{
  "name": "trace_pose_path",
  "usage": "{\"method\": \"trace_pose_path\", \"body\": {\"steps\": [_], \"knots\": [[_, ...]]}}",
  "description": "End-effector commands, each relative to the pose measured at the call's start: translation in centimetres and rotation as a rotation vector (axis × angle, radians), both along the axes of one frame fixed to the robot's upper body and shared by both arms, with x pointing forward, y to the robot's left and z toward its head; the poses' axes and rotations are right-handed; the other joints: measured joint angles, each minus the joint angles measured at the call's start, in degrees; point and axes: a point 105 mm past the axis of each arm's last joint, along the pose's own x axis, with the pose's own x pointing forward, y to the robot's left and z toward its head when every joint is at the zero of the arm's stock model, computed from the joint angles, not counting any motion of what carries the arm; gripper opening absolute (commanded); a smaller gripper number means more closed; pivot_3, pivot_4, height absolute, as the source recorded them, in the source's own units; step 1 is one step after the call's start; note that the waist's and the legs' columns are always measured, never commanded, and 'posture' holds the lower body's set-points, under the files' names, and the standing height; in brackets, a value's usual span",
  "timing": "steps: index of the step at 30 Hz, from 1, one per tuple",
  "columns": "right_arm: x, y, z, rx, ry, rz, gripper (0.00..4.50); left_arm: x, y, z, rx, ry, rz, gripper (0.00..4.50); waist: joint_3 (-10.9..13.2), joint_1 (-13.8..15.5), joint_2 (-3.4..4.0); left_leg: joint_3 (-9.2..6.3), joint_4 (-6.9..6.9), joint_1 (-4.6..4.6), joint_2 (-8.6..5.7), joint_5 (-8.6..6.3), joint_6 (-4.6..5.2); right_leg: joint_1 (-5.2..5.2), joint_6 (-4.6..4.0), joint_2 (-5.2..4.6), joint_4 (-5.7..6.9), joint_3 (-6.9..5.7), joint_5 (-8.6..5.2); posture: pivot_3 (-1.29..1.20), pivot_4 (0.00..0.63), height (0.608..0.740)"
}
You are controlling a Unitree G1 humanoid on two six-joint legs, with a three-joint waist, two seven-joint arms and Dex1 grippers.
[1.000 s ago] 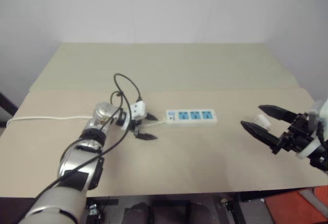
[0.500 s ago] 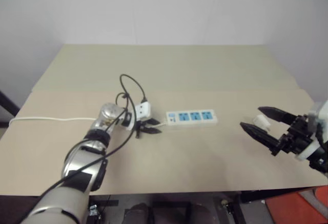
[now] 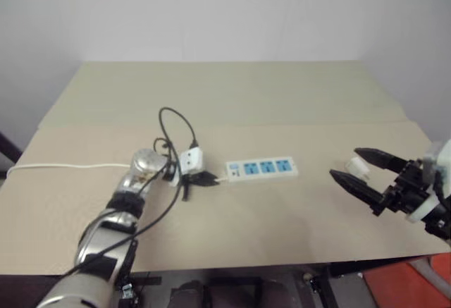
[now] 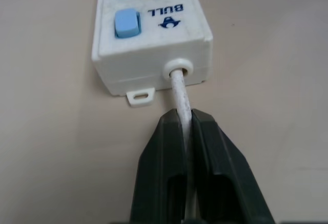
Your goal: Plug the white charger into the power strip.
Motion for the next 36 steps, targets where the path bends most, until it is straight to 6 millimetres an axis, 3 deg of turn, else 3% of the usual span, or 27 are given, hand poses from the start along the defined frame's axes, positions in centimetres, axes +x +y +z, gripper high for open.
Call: {"method": "trace_pose_path", "body": {"steps": [1,9,12,16,24,30,36], "knots": [[-0.3,0.2,1.0,-0.004,-0.047,0.012,4.5,-1.9,0.1,-1.1,0.027,0.052,-0.013,0.26,0.0,0.02,0.0,0.0,0.0,-0.01,0.01,0.0,0.0,-0.01,0.0,0.0,-0.01,0.0,0.0,0.0,0.15,0.74],[0.0,0.4,1.0,-0.001,-0.047,0.023,4.5,-2.8,0.5,-1.1,0.032,0.057,0.069,0.26,-0.02,0.08,0.04,-0.02,0.02,0.11,0.07,0.01,-0.02,0.05,-0.01,0.0,-0.04,0.04,-0.01,0.0,0.15,0.74],[0.0,0.4,1.0,-0.002,-0.047,0.026,4.5,-2.4,0.9,-0.7,0.041,0.043,0.088,0.91,-0.02,0.13,0.04,-0.02,0.01,0.1,0.04,0.02,-0.03,0.05,-0.01,0.0,-0.03,0.03,-0.01,0.0,0.15,0.74],[-0.2,0.4,0.9,-0.002,-0.044,0.024,4.5,-2.4,1.5,0.2,0.035,0.038,0.082,2.16,-0.02,-0.1,0.04,0.01,-0.03,0.1,0.0,0.02,-0.04,0.04,-0.01,0.0,-0.02,0.04,-0.01,0.0,0.15,0.74],[-0.4,0.1,0.6,0.001,-0.033,0.009,4.5,-3.1,2.2,5.4,-0.128,0.051,0.021,4.48,-0.02,0.2,0.04,0.03,-0.04,0.05,0.03,0.05,-0.1,-0.03,-0.01,0.01,-0.01,0.04,-0.01,0.0,0.15,0.74],[-0.3,0.2,0.2,-0.012,-0.02,0.016,4.5,-2.2,0.5,6.1,-0.209,-0.01,0.067,4.48,-0.01,0.26,0.03,0.0,-0.05,0.06,-0.11,0.06,-0.1,0.02,0.0,0.01,-0.01,0.04,-0.02,0.0,0.15,0.74],[-0.6,0.8,-0.8,-0.093,0.019,0.116,4.5,-2.6,-1.5,4.5,-0.222,0.014,0.029,4.48,-0.01,0.09,0.03,0.03,-0.05,0.04,-0.12,0.06,-0.11,0.0,0.01,0.01,-0.02,0.03,-0.02,0.0,0.15,0.74]]}}
